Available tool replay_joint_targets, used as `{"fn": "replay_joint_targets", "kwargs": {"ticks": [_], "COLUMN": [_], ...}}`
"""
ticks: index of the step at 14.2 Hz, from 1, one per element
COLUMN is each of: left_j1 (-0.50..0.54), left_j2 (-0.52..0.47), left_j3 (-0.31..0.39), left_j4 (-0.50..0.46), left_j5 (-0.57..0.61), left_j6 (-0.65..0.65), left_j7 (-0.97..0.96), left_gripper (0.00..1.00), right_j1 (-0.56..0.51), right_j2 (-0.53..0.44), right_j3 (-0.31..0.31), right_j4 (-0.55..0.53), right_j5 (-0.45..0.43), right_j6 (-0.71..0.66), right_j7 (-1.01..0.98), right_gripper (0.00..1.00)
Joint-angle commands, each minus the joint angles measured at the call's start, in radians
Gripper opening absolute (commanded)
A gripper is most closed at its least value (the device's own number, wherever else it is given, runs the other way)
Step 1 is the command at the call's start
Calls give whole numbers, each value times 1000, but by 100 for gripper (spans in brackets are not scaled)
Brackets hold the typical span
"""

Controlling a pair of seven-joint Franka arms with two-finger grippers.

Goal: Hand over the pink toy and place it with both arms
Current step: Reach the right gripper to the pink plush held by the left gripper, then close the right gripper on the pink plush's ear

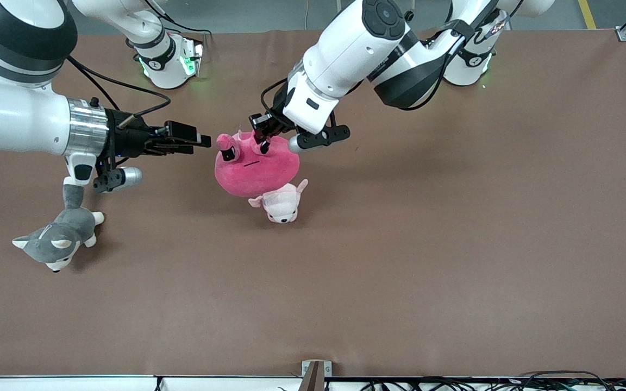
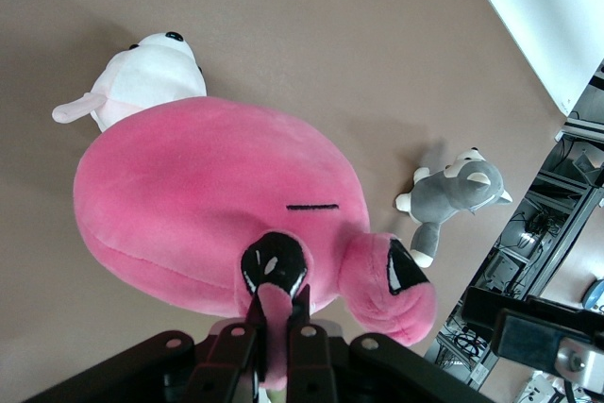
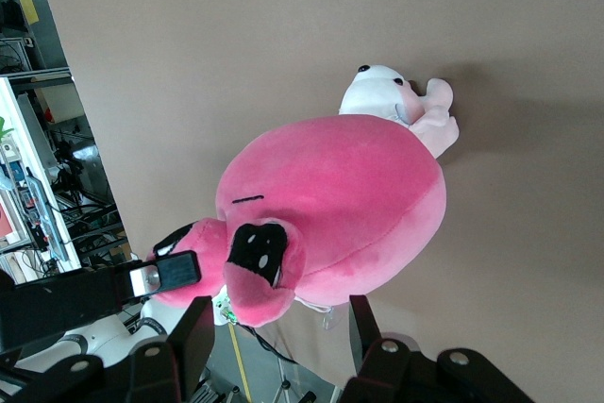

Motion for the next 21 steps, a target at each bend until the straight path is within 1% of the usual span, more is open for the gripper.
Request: {"fn": "replay_joint_targets", "kwargs": {"ticks": [1,4,7,17,21], "left_j1": [-17,-17,-17,-17,-17], "left_j2": [12,15,15,15,15], "left_j3": [12,12,12,14,17], "left_j4": [32,32,31,32,32], "left_j5": [2,2,2,2,2], "left_j6": [6,6,6,7,17], "left_j7": [-21,-23,-24,-24,-24], "left_gripper": [0,0,0,0,0], "right_j1": [22,41,67,108,120], "right_j2": [13,14,14,14,16], "right_j3": [-2,-2,0,-2,-2], "right_j4": [21,20,20,10,10], "right_j5": [6,2,-72,-80,-113], "right_j6": [8,27,36,42,44], "right_j7": [25,25,25,28,28], "right_gripper": [66,66,66,66,66]}}
